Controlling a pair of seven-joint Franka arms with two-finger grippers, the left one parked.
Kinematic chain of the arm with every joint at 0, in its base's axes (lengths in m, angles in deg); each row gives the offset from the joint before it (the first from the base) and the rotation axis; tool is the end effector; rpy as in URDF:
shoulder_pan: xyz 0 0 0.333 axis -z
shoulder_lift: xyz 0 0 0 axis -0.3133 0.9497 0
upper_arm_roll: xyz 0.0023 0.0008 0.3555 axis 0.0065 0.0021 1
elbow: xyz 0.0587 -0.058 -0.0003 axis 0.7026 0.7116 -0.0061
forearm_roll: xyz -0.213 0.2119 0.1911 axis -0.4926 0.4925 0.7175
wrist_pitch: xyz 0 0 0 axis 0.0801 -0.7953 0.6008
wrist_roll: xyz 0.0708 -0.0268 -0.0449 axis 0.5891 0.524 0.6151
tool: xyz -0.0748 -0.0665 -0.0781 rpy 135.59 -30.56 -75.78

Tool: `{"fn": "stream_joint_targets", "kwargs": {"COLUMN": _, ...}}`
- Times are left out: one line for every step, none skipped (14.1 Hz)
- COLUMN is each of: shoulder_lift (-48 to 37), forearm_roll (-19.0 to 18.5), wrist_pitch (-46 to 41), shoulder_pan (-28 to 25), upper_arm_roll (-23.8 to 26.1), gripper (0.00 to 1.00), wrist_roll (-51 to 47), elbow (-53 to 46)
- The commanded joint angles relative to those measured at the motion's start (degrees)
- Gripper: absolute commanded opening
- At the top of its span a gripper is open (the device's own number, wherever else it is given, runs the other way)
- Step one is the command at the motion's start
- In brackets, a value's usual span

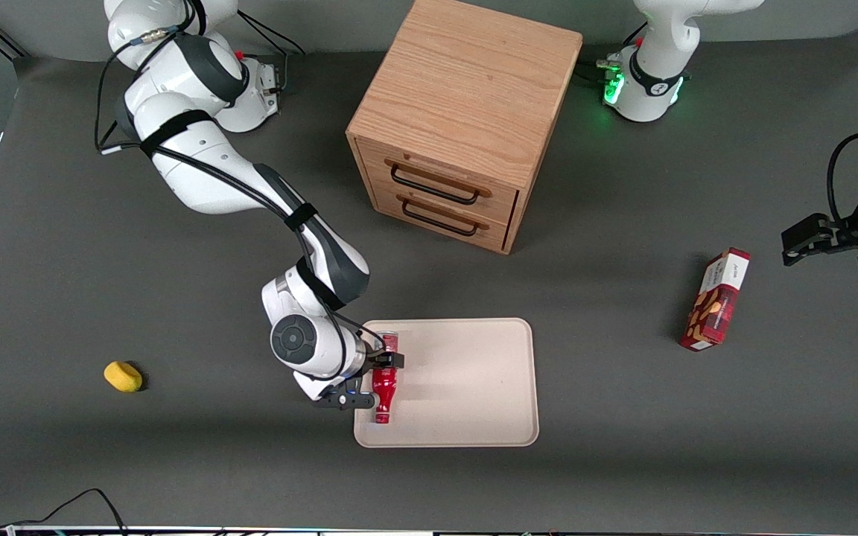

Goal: Place coke bottle on tray
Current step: 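Carry the bottle over the white tray and lower it, then open the right gripper to release the bottle on the tray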

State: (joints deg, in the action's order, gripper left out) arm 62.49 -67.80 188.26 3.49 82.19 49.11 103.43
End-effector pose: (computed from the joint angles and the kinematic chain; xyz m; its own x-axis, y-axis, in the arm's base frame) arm 0.7051 0.3444 0.2042 0.9975 -0.0543 -0.0451 -0.0612 -0.9840 -0.1675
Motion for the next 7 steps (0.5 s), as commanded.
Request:
{"fn": "stream_joint_targets", "kwargs": {"shoulder_lift": -0.82, "forearm_roll": 0.52, "wrist_pitch": -0.42, "shoulder_pan": -0.88, "upper_arm_roll": -0.84, "gripper": 1.00, "wrist_roll": 1.07, "elbow": -1.09}}
{"fn": "stream_joint_targets", "kwargs": {"shoulder_lift": -1.35, "forearm_roll": 0.52, "wrist_pitch": -0.60, "shoulder_pan": -0.88, "upper_arm_roll": -0.84, "gripper": 1.00, "wrist_roll": 0.90, "elbow": -1.09}}
{"fn": "stream_joint_targets", "kwargs": {"shoulder_lift": -2.23, "forearm_roll": 0.52, "wrist_pitch": -0.95, "shoulder_pan": -0.79, "upper_arm_roll": -0.84, "gripper": 1.00, "wrist_roll": 0.90, "elbow": -1.09}}
{"fn": "stream_joint_targets", "kwargs": {"shoulder_lift": -3.63, "forearm_roll": 0.69, "wrist_pitch": -1.91, "shoulder_pan": -0.62, "upper_arm_roll": -0.75, "gripper": 1.00, "wrist_roll": 0.20, "elbow": -0.92}}
{"fn": "stream_joint_targets", "kwargs": {"shoulder_lift": -6.08, "forearm_roll": 0.87, "wrist_pitch": -3.83, "shoulder_pan": -0.09, "upper_arm_roll": -0.66, "gripper": 1.00, "wrist_roll": -0.24, "elbow": 0.39}}
{"fn": "stream_joint_targets", "kwargs": {"shoulder_lift": -9.84, "forearm_roll": 1.31, "wrist_pitch": -5.07, "shoulder_pan": 0.70, "upper_arm_roll": -0.49, "gripper": 1.00, "wrist_roll": -1.03, "elbow": 2.66}}
{"fn": "stream_joint_targets", "kwargs": {"shoulder_lift": -14.32, "forearm_roll": 1.40, "wrist_pitch": -5.69, "shoulder_pan": 2.27, "upper_arm_roll": -0.57, "gripper": 1.00, "wrist_roll": -2.78, "elbow": 6.25}}
